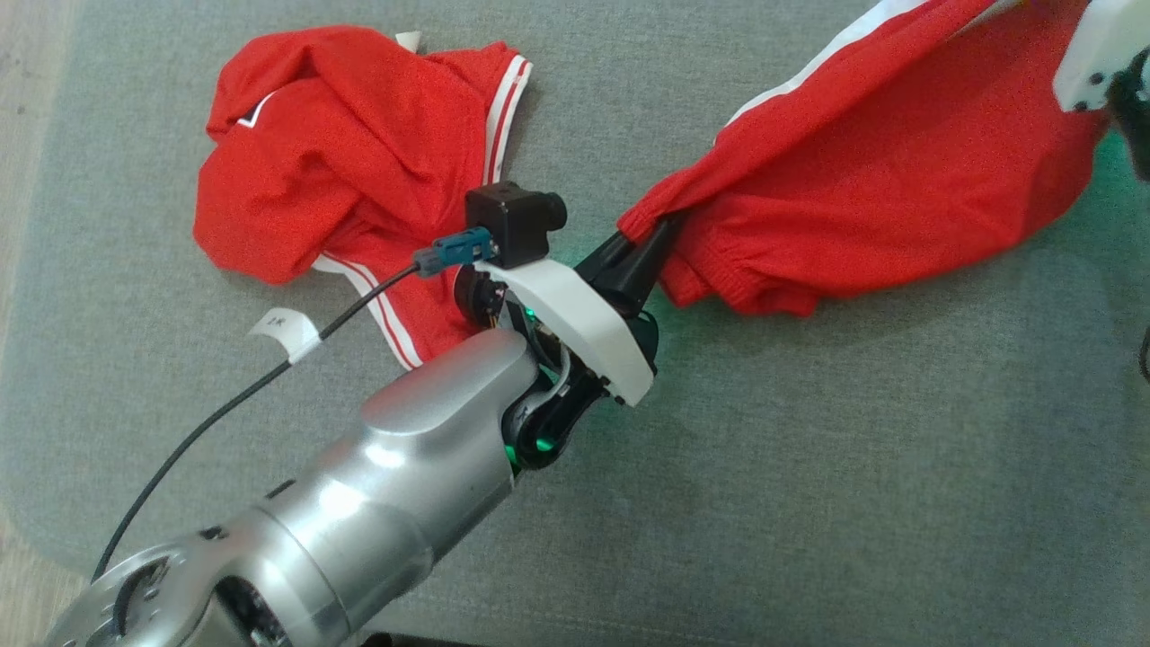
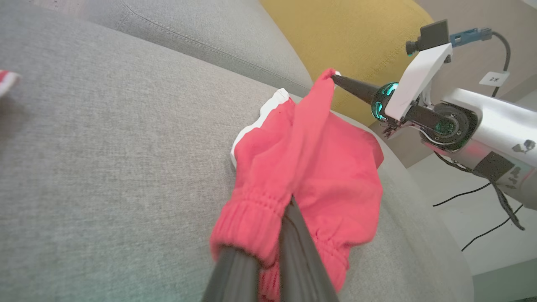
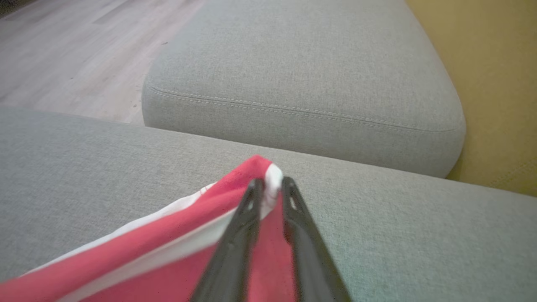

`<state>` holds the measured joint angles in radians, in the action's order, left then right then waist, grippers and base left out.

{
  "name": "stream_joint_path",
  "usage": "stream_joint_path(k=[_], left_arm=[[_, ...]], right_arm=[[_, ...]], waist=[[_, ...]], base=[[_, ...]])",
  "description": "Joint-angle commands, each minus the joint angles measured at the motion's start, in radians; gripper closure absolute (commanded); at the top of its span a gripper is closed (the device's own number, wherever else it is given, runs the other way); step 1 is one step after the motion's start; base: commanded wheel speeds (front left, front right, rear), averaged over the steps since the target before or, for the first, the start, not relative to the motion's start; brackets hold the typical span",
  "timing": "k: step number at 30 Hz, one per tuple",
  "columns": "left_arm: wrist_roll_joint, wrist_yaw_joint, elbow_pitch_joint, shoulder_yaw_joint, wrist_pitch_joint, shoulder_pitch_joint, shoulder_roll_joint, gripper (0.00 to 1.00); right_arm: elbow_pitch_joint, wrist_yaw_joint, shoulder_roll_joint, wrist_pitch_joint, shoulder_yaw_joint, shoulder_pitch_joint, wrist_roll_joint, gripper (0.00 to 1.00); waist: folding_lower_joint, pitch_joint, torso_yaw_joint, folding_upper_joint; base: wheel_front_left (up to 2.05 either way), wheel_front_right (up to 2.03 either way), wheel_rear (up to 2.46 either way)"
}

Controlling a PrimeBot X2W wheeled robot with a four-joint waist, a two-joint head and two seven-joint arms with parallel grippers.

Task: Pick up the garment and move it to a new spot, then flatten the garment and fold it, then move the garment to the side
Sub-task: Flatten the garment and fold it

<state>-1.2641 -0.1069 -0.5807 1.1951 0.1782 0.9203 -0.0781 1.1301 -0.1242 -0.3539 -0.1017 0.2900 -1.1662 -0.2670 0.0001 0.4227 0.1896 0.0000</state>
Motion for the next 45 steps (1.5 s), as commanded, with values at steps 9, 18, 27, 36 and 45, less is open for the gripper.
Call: stream_joint_path(k=[9,18,27,36,45], left_arm=[[0.015,-0.012,-0.043,-0.025,0.028,0.047,0.006,0.0],[0.028,0.007,-0.08,-0.07,0.07,0.011,-0.017,0.0],[0.08,0.066,-0.052,-0.123,0.082,-0.054,-0.079,0.0],[0.503,0.292,0.183,-0.428,0.083,-0.209,-0.172,0.0],[0.736,0.373,0.327,-0.636,0.083,-0.548,-0.207,0.0]], right_arm=[[0.073,-0.007,0.029,0.129,-0.045,-0.072,-0.001,0.0],[0.06,-0.007,0.065,0.268,-0.063,0.002,-0.096,0.0],[-0.109,-0.007,0.108,0.345,-0.008,0.176,-0.224,0.0],[-0.382,-0.007,0.156,0.363,-0.006,0.457,-0.256,0.0],[-0.611,-0.007,0.282,0.363,-0.097,0.807,-0.122,0.0]], waist=[[-0.0001,-0.007,-0.001,0.0],[-0.0001,-0.1,-0.039,0.0],[-0.0001,-0.199,-0.104,0.0],[-0.0001,-0.293,-0.154,0.0],[-0.0001,-0.329,-0.199,0.0]], base=[[0.0,0.0,0.0],[0.0,0.0,0.0],[0.0,0.0,0.0],[0.0,0.0,0.0],[0.0,0.0,0.0]])
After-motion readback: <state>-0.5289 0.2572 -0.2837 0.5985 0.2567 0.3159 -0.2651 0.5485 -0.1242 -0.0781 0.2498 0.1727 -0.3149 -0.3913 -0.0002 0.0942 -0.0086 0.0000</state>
